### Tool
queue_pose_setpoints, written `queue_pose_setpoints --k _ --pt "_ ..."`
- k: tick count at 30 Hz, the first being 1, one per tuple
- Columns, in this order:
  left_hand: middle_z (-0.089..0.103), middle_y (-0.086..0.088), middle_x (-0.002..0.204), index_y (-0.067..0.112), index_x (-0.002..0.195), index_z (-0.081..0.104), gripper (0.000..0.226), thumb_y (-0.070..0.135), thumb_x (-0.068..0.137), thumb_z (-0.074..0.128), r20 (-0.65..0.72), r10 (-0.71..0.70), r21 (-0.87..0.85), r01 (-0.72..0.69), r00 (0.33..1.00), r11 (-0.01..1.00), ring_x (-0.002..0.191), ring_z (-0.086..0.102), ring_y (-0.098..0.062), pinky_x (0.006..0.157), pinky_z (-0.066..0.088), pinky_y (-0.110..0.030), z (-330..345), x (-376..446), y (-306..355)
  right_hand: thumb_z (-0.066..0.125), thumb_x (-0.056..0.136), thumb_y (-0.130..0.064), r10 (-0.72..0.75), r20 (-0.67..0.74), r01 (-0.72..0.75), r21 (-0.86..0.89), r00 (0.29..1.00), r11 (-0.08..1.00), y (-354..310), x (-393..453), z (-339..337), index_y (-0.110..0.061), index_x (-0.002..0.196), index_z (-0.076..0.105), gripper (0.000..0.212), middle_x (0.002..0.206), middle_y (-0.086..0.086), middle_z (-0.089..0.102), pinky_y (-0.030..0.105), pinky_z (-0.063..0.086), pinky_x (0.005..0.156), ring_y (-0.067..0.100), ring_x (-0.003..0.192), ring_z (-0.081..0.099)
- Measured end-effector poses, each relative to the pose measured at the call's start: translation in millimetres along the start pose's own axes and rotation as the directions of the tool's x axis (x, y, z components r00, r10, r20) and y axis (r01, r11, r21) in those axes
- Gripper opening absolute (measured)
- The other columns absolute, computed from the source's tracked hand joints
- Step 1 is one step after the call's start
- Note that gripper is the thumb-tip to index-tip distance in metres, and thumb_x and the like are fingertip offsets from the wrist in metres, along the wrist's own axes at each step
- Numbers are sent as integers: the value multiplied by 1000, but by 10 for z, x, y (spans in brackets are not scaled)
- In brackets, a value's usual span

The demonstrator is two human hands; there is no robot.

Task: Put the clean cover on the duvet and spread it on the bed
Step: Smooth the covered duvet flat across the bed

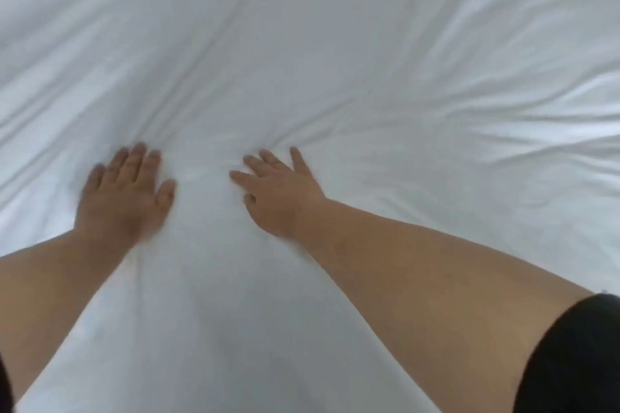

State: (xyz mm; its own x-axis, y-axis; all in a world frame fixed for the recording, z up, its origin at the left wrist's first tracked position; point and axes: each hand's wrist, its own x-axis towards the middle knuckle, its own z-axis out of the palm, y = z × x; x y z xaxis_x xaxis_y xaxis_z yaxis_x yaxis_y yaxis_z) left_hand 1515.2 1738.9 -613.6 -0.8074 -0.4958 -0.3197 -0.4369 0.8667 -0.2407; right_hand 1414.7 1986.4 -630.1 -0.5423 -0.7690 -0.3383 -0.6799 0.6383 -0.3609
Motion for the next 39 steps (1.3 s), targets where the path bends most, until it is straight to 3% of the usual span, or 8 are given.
queue_pose_setpoints --k 4,10,14,19,25,31,35,39 --pt "13 -11 168 13 159 21 88 65 89 10 17 -176 -157 177 984 972 154 11 -30 122 15 -54 64 -193 -462 44 94 -37 79 -285 -67 52 955 996 542 -508 -231 -23 148 49 56 159 6 40 47 16 123 23 148 35" --pt "22 -8 166 13 157 29 74 51 96 14 -263 416 -199 -470 871 860 154 16 -26 125 8 -46 -335 2 690 33 79 -70 847 -295 -814 264 443 518 2238 -1251 -603 -12 143 40 86 150 21 41 61 34 114 41 140 39" --pt "-7 4 169 30 161 3 70 58 97 10 -150 549 -164 -568 823 807 155 -11 -15 124 -12 -37 -122 227 757 27 78 -76 907 -257 -884 251 332 395 2130 -925 -465 -13 140 38 89 148 21 41 68 33 111 45 137 40" --pt "-6 6 169 33 160 1 75 65 93 4 -163 425 -162 -449 890 879 154 -10 -10 120 -14 -31 283 736 -391 17 103 -47 707 -349 -726 98 615 680 675 797 -379 -21 158 19 62 166 -1 19 70 15 116 32 153 16" --pt "-8 8 169 25 161 -2 84 71 91 -2 -64 -4 -109 -3 998 994 154 -9 -10 124 -5 -35 756 1080 -3004 20 95 -69 191 -192 -221 -148 963 964 -2340 3084 73 -44 159 8 70 171 -7 -1 69 -9 116 25 157 -5" --pt "-11 -2 169 20 161 -3 88 74 92 7 204 -524 -92 549 827 831 155 -7 -20 125 1 -49 1105 479 -4790 31 98 -61 -277 101 290 -144 955 946 -4413 3126 779 -46 157 16 63 171 -9 0 61 -20 115 21 156 -11" --pt "2 -14 168 9 160 11 76 54 100 26 29 -470 -194 466 882 863 155 2 -32 125 8 -50 1012 343 -4851 40 100 -52 -189 -108 165 -203 976 965 -3603 2932 260 -37 157 25 61 169 -6 15 47 4 125 14 156 10" --pt "6 -7 169 13 160 14 70 46 100 28 -192 -11 -253 -39 981 967 156 3 -23 125 2 -41 808 610 -4211 33 91 -60 437 -326 -491 -103 839 865 -2437 2910 -376 -16 150 36 73 159 19 30 57 25 116 34 148 27"
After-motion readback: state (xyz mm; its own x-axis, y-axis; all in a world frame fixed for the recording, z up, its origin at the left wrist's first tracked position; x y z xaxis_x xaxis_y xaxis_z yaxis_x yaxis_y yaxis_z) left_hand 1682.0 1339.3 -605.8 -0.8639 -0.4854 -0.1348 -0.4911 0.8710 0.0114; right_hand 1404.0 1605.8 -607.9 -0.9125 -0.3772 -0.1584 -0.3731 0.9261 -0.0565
